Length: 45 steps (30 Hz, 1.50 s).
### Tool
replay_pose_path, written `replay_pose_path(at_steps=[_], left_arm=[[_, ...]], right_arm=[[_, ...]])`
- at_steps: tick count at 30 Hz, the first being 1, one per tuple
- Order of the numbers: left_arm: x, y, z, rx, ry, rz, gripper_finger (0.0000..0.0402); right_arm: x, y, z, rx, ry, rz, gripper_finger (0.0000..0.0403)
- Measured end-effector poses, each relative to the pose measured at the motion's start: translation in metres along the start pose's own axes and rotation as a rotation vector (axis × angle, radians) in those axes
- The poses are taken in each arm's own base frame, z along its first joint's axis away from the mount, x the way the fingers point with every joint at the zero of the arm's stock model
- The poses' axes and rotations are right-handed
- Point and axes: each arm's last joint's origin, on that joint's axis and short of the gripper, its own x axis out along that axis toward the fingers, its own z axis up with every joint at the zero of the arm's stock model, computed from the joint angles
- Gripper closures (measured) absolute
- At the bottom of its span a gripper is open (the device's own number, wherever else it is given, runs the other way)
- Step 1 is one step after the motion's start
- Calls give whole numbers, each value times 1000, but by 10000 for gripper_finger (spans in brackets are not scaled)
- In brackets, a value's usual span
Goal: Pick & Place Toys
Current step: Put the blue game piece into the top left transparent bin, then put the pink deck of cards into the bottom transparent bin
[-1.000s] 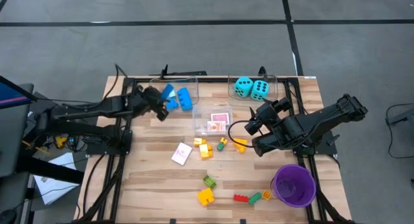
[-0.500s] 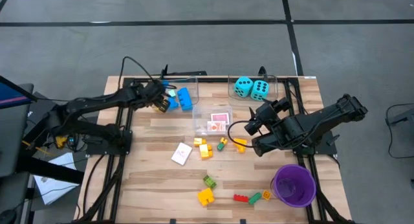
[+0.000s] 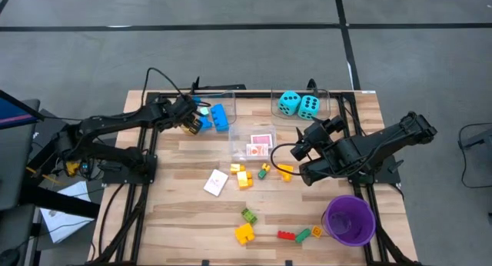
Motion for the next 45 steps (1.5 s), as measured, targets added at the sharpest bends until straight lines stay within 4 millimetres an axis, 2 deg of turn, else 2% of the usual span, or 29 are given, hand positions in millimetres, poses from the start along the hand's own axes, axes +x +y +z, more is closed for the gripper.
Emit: replay_pose_path(at_steps=[14,27,35,37,40,43,45], left_arm=[[0,0,0,-2,-2,0,265],[0,0,1,-4,-11,24,154],[-1,-2,0,5,-13,13,131],[-4,-5,-1,10,-6,-41,132],[-12,-11,-3,22,14,-217,133],[-26,-23,-8,84,47,-488,134],[-41,-34,-13,165,73,-743,134]], right_arm=[[0,0,0,2,0,0,131],[0,0,0,2,0,0,131],[0,0,0,2,3,2,131],[0,0,0,2,3,2,131],[0,0,0,2,3,2,131],[0,0,0,2,3,2,131],[0,0,0,2,3,2,131]])
